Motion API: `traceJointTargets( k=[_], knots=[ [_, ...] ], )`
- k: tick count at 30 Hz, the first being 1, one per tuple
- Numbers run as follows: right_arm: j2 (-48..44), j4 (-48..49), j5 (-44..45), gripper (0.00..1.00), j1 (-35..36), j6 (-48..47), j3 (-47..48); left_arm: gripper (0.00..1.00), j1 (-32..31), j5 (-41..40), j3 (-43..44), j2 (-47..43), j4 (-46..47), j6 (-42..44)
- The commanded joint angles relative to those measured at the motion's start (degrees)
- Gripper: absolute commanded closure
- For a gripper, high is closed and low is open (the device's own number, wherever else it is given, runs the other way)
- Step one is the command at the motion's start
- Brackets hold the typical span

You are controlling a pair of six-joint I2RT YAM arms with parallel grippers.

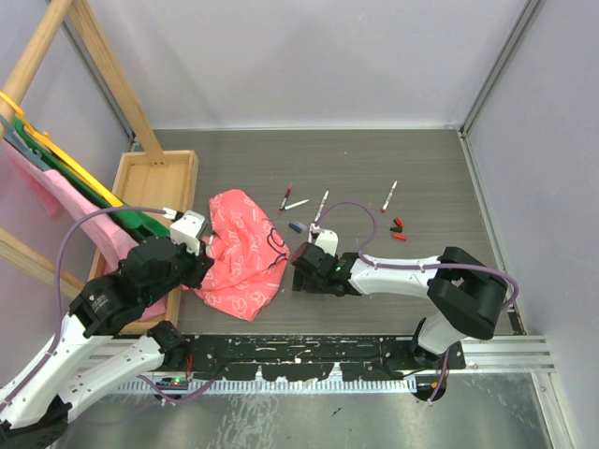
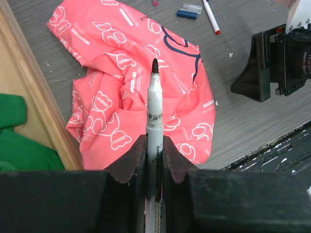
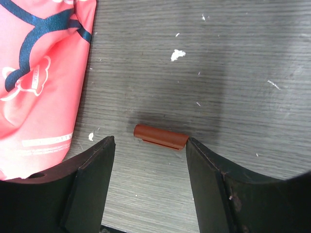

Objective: Insert the pens into the pen caps
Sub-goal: Insert the pen cap onto the pen.

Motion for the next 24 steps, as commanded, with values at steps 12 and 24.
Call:
traceJointTargets(
  k=[12,24],
  knots=[
    [2.36,-1.91,3.69,0.33,-1.82,-3.41,2.7,1.0,0.22,-0.17,0.0,-0.12,1.72,0.04],
    [0.01,-3.29,2.43,0.33,2.24,-1.09,1.79,1.0,0.22,-0.01,0.04,0.11,1.76,0.21]
  ],
)
